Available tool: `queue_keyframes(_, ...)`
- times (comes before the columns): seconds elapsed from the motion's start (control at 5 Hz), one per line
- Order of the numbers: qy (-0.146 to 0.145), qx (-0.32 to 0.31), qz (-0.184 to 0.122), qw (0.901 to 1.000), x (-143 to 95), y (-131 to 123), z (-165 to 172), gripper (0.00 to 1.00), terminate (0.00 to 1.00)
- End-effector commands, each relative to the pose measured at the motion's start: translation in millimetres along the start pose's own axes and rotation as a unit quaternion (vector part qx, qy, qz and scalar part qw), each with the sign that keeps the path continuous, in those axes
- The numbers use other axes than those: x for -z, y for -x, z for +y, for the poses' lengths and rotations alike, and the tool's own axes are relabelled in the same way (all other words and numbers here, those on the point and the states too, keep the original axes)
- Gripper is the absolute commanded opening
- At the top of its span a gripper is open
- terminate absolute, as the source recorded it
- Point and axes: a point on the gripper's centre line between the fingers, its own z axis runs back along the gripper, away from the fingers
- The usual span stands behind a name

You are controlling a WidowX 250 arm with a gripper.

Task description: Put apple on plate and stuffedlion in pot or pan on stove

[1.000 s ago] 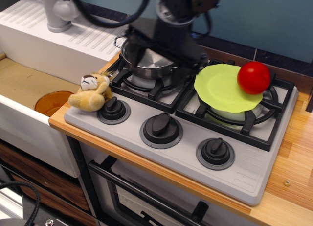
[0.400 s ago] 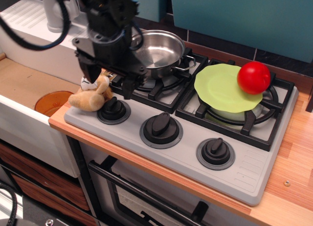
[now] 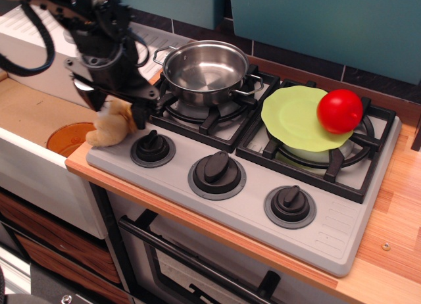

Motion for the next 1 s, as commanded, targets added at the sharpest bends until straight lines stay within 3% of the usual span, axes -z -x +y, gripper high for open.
queue_keyframes(0.0,0.008,-0.001,-0.016,0.9998,11.5,-4.9,-2.8,1.0,0.0)
queue_keyframes(0.2,0.015,-0.012,-0.004,0.9998,11.6,-6.3,-12.3,0.0,0.0)
queue_keyframes(0.6,0.006,-0.005,0.008,0.9999,-14.8,-29.8,-15.6,0.0,0.0)
queue_keyframes(0.8,0.002,0.001,0.025,0.9997,-40.9,-53.6,-16.3,0.0,0.0)
